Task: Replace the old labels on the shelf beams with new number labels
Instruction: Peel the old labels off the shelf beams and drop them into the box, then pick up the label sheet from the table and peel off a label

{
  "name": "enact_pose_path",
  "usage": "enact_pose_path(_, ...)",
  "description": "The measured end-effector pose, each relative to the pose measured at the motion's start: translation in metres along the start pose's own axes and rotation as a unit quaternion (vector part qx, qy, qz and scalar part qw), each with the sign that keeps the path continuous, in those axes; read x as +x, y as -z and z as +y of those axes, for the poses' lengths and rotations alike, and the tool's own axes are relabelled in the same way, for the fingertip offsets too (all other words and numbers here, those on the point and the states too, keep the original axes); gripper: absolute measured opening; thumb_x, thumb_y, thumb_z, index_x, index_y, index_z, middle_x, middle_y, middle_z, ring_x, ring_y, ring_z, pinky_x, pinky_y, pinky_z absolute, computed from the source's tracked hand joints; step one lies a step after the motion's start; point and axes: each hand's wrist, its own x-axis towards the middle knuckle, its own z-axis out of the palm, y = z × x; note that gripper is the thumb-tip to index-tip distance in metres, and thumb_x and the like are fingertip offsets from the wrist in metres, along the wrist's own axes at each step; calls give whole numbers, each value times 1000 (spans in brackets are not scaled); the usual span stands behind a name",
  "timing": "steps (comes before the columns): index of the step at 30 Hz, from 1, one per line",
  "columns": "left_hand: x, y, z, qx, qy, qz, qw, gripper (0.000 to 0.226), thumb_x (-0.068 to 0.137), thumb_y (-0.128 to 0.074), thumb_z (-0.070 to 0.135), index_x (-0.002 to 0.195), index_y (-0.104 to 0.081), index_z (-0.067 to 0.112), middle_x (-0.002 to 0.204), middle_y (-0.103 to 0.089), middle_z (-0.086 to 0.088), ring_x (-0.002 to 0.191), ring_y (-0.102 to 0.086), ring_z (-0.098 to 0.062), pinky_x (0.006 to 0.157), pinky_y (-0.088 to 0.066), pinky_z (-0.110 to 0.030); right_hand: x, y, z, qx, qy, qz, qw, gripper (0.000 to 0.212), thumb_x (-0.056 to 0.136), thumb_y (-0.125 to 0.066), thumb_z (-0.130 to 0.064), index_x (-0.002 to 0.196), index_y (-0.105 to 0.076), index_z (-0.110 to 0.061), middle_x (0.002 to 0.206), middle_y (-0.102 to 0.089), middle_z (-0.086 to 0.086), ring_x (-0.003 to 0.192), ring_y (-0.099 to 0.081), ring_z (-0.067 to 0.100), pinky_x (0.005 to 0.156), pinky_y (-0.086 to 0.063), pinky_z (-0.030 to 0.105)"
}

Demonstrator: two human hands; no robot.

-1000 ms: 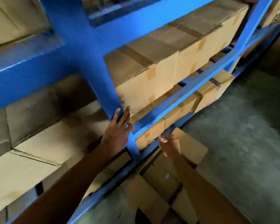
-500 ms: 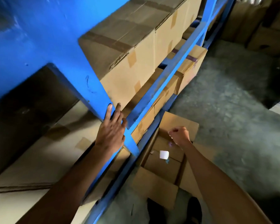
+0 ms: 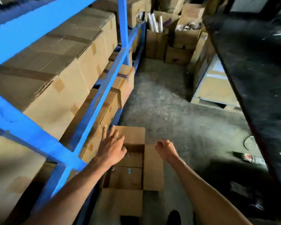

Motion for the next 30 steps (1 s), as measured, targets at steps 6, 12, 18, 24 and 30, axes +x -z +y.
enact_pose_path(6, 44, 45, 168, -101, -175, 69, 977, 46, 88, -47, 36, 128, -49, 13, 146, -39, -11, 144, -14, -25, 115, 10, -46, -58, 126, 78, -48, 11, 162, 986, 40, 81, -60, -14, 121, -59, -9, 129, -53, 14, 119, -49, 32, 100, -40, 37)
enact_pose_path(12, 42, 80, 343, -146, -292, 52, 944, 53, 92, -43, 40, 139, -37, 15, 148, -37, -7, 143, -15, -23, 117, 1, -43, -138, 234, 176, -65, -33, 310, 948, 45, 81, -60, -14, 126, -55, -11, 138, -47, 13, 126, -44, 32, 104, -36, 39)
enact_pose_path(18, 20, 81, 475, -167, -353, 1, 921, 57, 94, -40, 43, 144, -30, 17, 153, -31, -5, 143, -16, -22, 117, -6, -41, -197, 295, 284, -80, -134, 323, 934, 44, 88, -56, -22, 131, -51, -11, 144, -45, 13, 132, -41, 29, 110, -30, 37)
enact_pose_path(24, 19, 66, 539, -153, -364, -79, 915, 58, 95, -36, 41, 146, -23, 17, 157, -21, -5, 144, -11, -23, 117, -8, -42, -201, 315, 342, -127, -173, 246, 945, 52, 91, -49, -27, 140, -36, -13, 152, -31, 12, 140, -28, 25, 113, -23, 36)
enact_pose_path(30, 25, 41, 548, -161, -314, -139, 925, 58, 95, -38, 44, 146, -26, 19, 158, -14, -8, 145, 2, -28, 117, -10, -45, -186, 307, 339, -144, -160, 236, 948, 51, 93, -44, -27, 141, -33, -14, 144, -44, 10, 133, -38, 25, 112, -23, 40)
